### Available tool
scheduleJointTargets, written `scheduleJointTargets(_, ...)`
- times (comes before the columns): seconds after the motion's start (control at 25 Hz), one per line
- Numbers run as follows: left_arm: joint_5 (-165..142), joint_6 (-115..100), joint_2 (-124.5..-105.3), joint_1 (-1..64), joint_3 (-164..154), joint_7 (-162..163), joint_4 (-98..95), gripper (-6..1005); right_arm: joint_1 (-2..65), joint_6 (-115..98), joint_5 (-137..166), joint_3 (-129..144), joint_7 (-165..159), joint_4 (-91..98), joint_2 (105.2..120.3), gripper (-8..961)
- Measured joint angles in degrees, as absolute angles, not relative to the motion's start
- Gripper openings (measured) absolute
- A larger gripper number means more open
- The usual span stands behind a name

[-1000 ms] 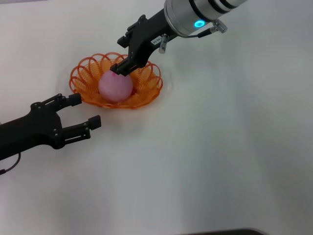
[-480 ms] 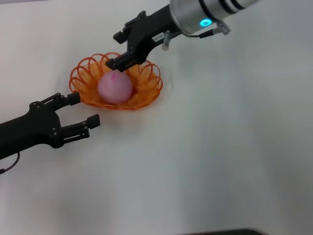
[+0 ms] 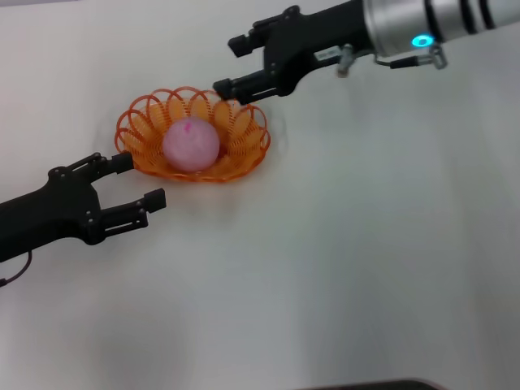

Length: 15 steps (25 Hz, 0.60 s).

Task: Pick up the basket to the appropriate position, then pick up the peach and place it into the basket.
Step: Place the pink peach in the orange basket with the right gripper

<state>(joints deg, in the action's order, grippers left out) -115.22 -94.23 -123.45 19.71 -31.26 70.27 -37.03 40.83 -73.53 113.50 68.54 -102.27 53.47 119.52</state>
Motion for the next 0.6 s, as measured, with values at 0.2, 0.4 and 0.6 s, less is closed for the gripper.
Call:
scheduleJointTargets(0.2, -115.14, -94.47, -123.40, 19.77, -31.15, 70.32, -37.19, 878, 37.31, -78.74, 112.26, 63.18, -99.96, 55.42, 119.37, 746)
scheduleJointTargets(0.4, -115.10, -94.49, -123.40, 19.78, -31.11, 70.32, -37.21, 877, 34.96, -82.27, 112.16, 60.02, -99.06, 56.84, 119.37, 745)
scheduleJointTargets(0.6, -114.90, -94.41, -123.40, 19.64, -30.98, 70.32, -37.24, 877, 32.76, -84.49, 111.85, 57.98, -97.62, 57.30, 119.40, 746)
